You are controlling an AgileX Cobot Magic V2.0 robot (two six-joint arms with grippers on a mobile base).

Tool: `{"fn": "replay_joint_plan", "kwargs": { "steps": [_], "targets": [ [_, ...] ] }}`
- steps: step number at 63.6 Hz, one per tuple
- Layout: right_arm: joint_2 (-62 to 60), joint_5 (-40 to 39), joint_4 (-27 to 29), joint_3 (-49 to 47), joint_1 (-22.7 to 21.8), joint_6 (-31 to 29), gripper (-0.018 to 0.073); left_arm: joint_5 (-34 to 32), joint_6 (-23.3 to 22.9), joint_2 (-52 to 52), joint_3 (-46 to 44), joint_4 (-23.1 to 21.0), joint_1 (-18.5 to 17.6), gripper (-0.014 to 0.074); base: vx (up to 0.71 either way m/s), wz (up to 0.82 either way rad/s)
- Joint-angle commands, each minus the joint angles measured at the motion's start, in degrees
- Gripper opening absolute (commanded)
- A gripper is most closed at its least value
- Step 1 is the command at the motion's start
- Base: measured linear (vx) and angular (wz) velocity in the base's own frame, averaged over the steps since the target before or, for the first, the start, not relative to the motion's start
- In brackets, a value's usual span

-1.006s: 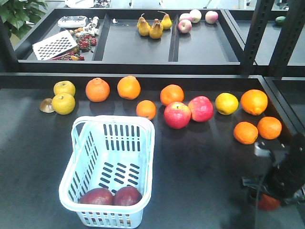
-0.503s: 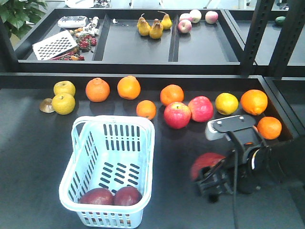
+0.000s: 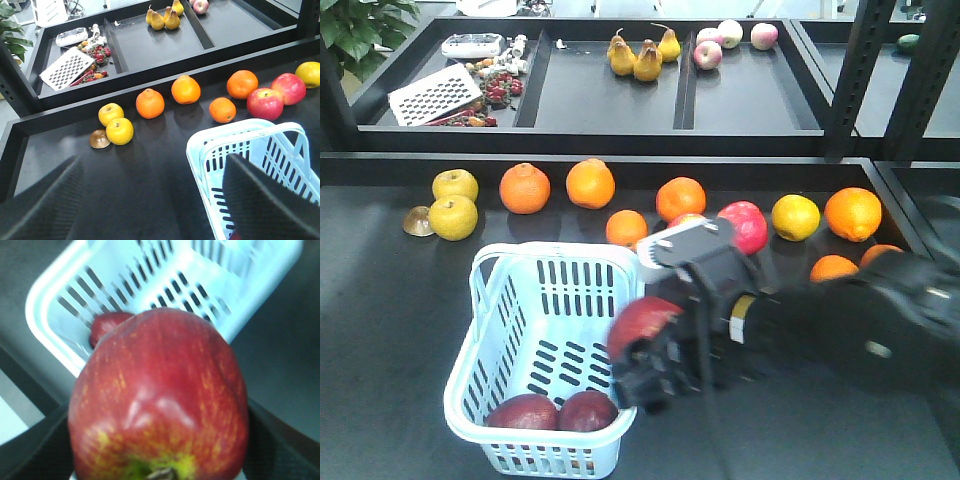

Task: Pick three apples into basket with both arms
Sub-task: 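Carry the apple over the basket and release it with the right gripper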

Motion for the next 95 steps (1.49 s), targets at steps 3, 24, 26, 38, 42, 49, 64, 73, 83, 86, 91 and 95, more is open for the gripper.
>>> {"fn": "replay_joint_plan", "kwargs": {
  "steps": [3,24,26,38,42,49,64,73,83,86,91,95],
  "targets": [
    [4.96,-3.69,0.43,-8.12,2.14,-1.42,0.0085,-3.43,-0.49,-0.03,-1.39,0.97,-0.07,0.0543,0.0,0.0],
    [17.0,1.15,0.52,-19.26,2.71,-1.05,0.0269,-3.43,-0.49,-0.03,-1.39,0.97,-0.07,0.0543,0.0,0.0],
    [17.48,1.24,0.52,-19.41,2.71,-1.05,0.0314,-3.43,-0.49,-0.03,-1.39,0.97,-0.07,0.0543,0.0,0.0],
    [18.12,1.37,0.31,-19.41,2.71,-1.0,0.057,-3.43,-0.49,-0.03,-1.39,0.97,-0.07,0.0543,0.0,0.0],
    [18.12,1.17,0.31,-19.41,2.71,-0.9,0.064,-3.43,-0.49,-0.03,-1.39,0.97,-0.07,0.0543,0.0,0.0],
    [18.12,1.26,0.11,-19.41,2.58,-0.83,0.0699,-3.43,-0.49,-0.03,-1.39,0.97,-0.07,0.0543,0.0,0.0],
    [17.4,5.2,-0.68,-19.41,2.58,0.45,0.0673,-3.43,-0.49,-0.03,-1.39,0.97,-0.07,0.0543,0.0,0.0],
    [14.0,8.33,-5.92,-19.41,2.58,3.71,0.0637,-3.43,-0.49,-0.03,-1.39,0.97,-0.07,0.0543,0.0,0.0],
    [7.42,12.6,-13.32,-18.64,2.17,6.4,0.062,-3.43,-0.49,-0.03,-1.39,0.97,-0.07,0.0543,0.0,0.0],
    [5.03,13.15,-14.07,-17.64,1.1,6.62,0.062,-3.43,-0.49,-0.03,-1.39,0.97,-0.07,0.0543,0.0,0.0],
    [0.9,13.56,-14.37,-15.03,-2.09,6.62,0.0617,-3.43,-0.49,-0.03,-1.39,0.97,-0.07,0.0543,0.0,0.0],
    [-2.63,14.4,-14.37,-12.51,-5.64,6.43,0.0617,-3.43,-0.49,-0.03,-1.39,0.97,-0.07,0.0543,0.0,0.0]
  ]
}}
